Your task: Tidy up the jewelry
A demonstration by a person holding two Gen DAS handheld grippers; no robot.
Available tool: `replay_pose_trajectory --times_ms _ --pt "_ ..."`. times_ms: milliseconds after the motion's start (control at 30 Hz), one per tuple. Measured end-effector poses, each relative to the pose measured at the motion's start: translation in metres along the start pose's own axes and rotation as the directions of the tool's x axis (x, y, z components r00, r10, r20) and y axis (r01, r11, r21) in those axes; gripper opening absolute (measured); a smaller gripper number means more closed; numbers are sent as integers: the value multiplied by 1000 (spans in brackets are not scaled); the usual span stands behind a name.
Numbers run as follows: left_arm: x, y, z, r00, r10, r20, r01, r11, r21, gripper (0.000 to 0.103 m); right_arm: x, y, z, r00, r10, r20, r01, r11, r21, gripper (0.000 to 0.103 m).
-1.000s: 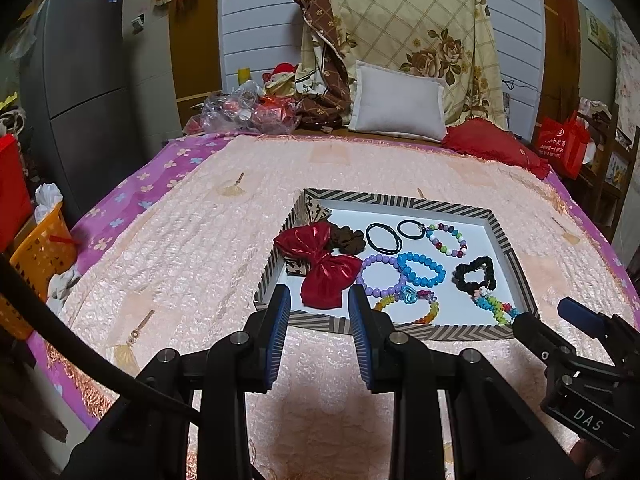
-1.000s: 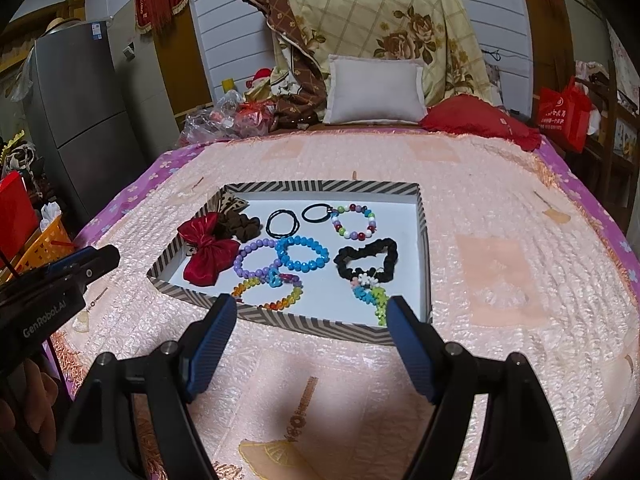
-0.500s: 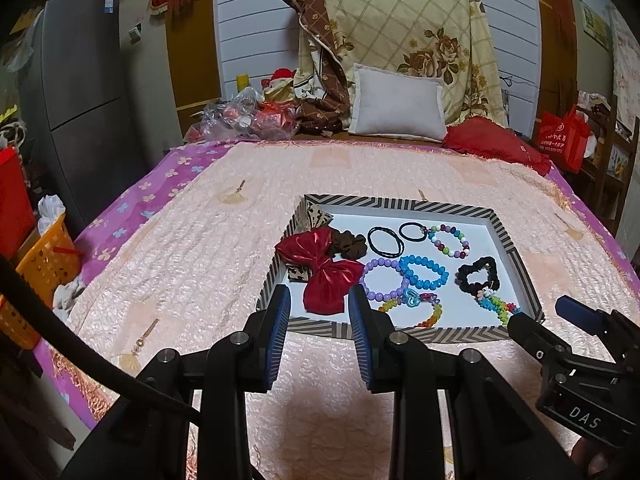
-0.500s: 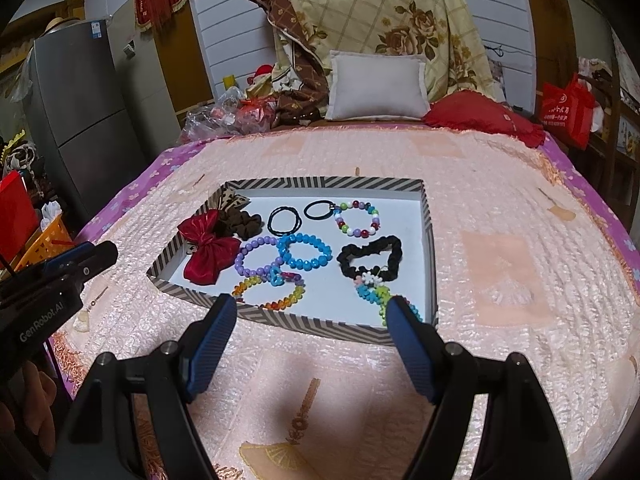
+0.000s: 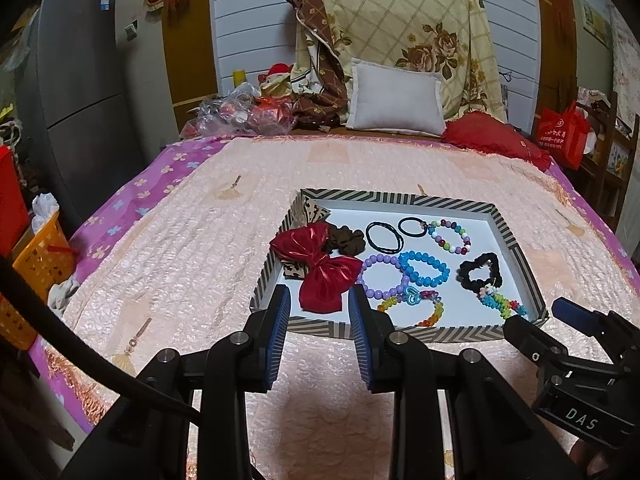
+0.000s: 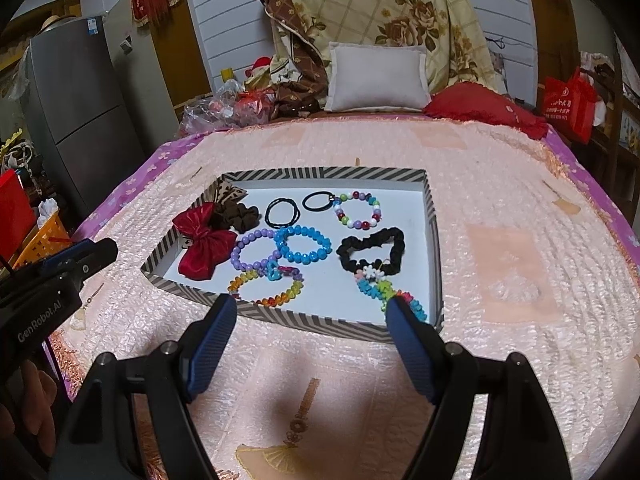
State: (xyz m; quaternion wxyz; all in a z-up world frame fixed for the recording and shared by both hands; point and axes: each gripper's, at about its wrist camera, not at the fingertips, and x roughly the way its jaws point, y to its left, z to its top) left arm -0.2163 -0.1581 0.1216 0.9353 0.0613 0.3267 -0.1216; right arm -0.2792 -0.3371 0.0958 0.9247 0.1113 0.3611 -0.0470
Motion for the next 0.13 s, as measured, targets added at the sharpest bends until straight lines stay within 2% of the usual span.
replay_pose_trajectory --times_ms 133 --pt "3 1 -1 1000 -7 11 7 1000 9 30 3 -4 0 1000 1 -5 -1 1000 3 80"
